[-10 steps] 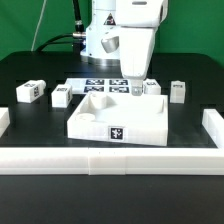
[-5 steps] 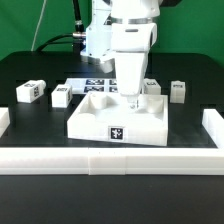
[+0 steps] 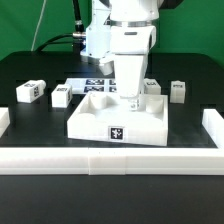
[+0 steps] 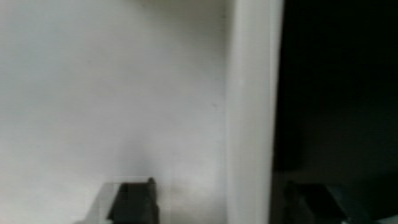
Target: Assemble one leg
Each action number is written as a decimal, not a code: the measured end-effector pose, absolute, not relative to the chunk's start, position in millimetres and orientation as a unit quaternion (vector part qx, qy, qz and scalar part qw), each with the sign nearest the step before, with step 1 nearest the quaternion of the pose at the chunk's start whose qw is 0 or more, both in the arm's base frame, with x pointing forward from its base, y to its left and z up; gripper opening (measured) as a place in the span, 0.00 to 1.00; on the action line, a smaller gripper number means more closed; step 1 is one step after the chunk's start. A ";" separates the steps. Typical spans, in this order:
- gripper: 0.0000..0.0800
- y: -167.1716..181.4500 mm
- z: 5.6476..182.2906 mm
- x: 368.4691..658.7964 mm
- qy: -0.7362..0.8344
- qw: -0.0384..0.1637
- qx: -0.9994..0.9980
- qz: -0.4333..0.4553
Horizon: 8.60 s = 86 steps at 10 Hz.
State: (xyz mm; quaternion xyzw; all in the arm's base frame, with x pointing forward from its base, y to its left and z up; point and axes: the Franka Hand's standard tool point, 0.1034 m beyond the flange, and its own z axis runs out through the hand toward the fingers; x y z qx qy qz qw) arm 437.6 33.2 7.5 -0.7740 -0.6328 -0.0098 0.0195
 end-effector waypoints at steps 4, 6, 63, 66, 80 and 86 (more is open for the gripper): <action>0.07 33.2 7.5 437.5 -0.633 0.020 -0.774 -0.010; 0.07 33.1 7.5 437.5 -0.633 0.020 -0.774 -0.010; 0.81 127.6 44.0 423.7 -0.035 0.043 -0.998 -0.018; 0.81 127.4 42.9 421.2 -0.005 0.043 -0.999 0.004; 0.81 144.8 25.2 384.0 -0.024 0.013 -0.897 0.442; 0.81 145.3 11.9 377.9 -0.024 0.013 -0.895 0.445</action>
Offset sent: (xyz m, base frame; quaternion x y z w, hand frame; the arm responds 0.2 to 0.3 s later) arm 0.0000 0.0000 0.0000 0.0000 0.0000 0.0000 1.0000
